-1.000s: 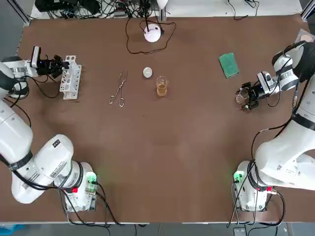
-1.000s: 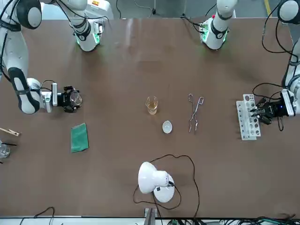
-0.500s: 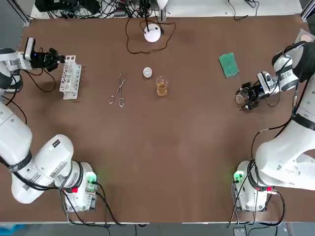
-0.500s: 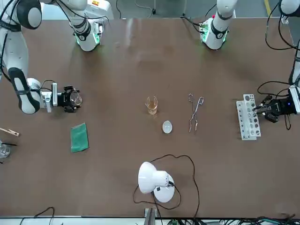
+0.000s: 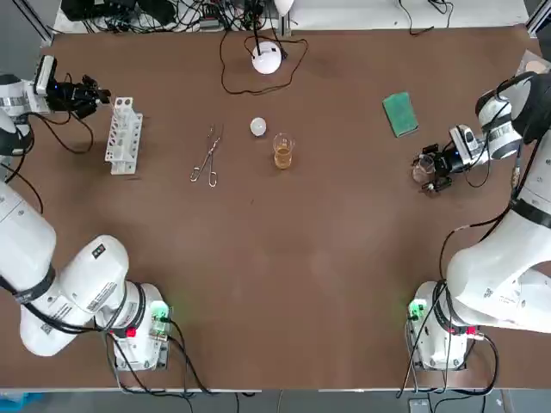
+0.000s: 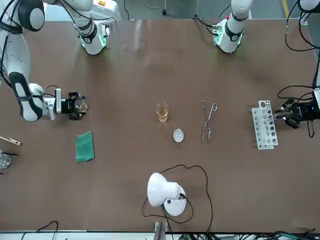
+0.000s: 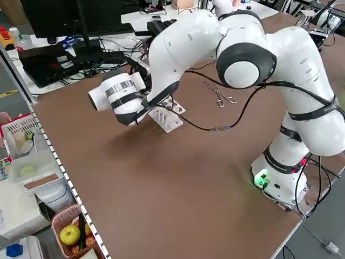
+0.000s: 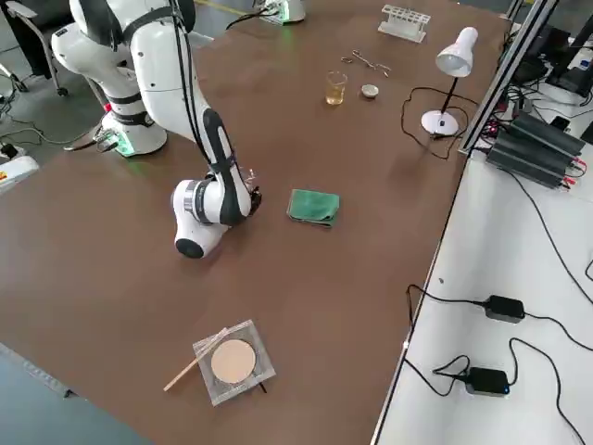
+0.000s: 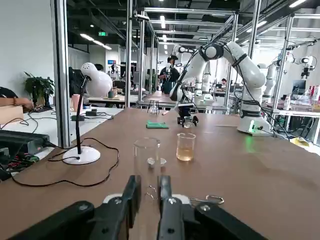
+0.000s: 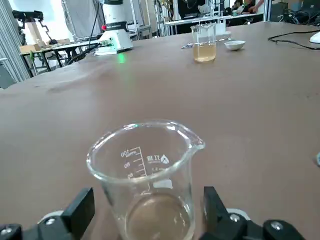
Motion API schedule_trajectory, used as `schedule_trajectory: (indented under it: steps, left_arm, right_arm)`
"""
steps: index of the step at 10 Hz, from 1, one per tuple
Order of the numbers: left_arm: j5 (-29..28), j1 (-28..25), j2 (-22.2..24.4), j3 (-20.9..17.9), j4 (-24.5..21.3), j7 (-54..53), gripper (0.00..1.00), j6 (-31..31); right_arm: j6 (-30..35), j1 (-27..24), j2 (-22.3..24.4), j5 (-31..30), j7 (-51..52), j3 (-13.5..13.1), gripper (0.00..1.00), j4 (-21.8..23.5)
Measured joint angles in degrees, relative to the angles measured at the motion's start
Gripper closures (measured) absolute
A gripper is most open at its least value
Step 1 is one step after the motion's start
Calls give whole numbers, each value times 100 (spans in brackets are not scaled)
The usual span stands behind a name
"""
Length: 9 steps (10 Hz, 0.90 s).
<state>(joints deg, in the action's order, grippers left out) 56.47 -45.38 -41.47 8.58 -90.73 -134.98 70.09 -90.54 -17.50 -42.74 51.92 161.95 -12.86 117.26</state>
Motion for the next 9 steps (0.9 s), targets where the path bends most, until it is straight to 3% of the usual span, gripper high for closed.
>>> schedule_trajectory:
  steps: [4,9]
  left_arm:
    - [-47,115,322,86,10,150,79,1]
    - [-138,1312,663,109,38,843,79,599]
  right_arm:
    - [132,-6,-35,97,0,-1,4,0]
    - [179,-40,-137,150,13,-1,13,-28]
